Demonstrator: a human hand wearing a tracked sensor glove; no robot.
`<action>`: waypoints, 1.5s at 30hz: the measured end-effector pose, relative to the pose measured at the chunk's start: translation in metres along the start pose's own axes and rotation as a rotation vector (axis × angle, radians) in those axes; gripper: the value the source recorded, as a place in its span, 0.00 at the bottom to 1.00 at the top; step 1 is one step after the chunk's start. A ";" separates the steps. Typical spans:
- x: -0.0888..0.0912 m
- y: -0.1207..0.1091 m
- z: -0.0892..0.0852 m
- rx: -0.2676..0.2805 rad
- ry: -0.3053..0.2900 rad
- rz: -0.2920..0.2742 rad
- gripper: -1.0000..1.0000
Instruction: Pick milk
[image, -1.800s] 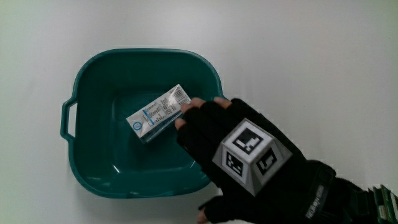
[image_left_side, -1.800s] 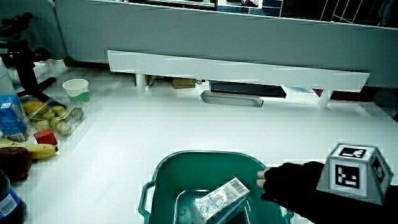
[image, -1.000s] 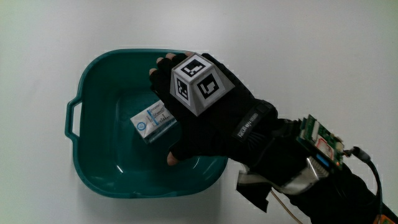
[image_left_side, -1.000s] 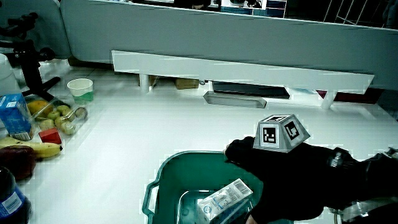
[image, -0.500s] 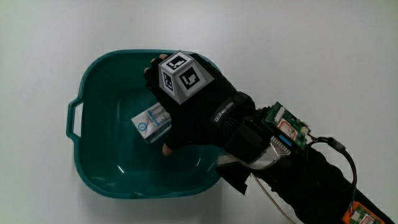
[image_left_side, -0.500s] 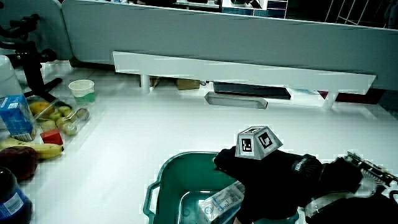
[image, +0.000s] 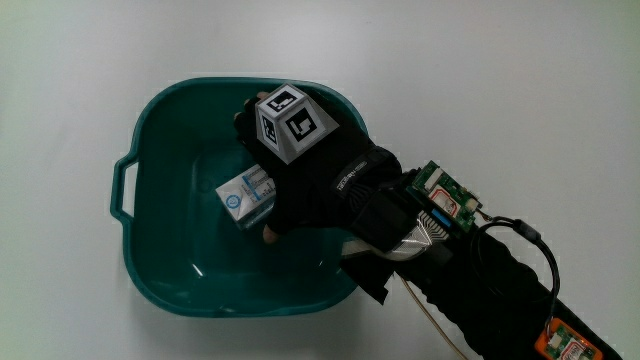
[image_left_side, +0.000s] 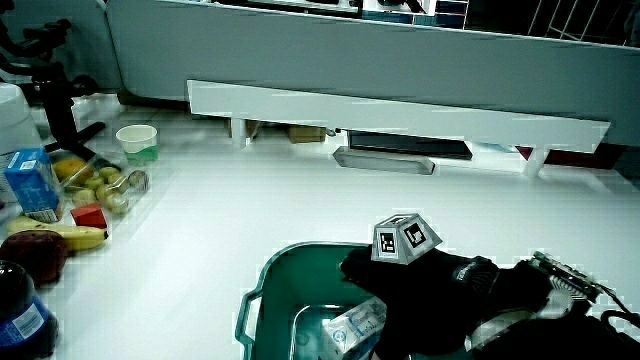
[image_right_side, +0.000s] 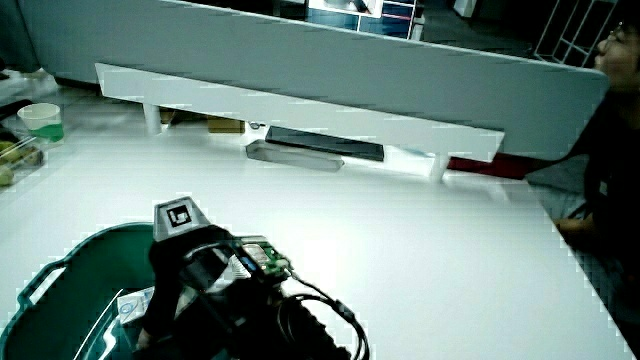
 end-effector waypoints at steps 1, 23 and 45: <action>0.001 0.001 -0.001 0.004 -0.002 -0.014 0.50; 0.003 0.004 -0.003 0.105 0.010 0.040 0.77; 0.000 0.001 -0.003 0.147 -0.015 0.085 1.00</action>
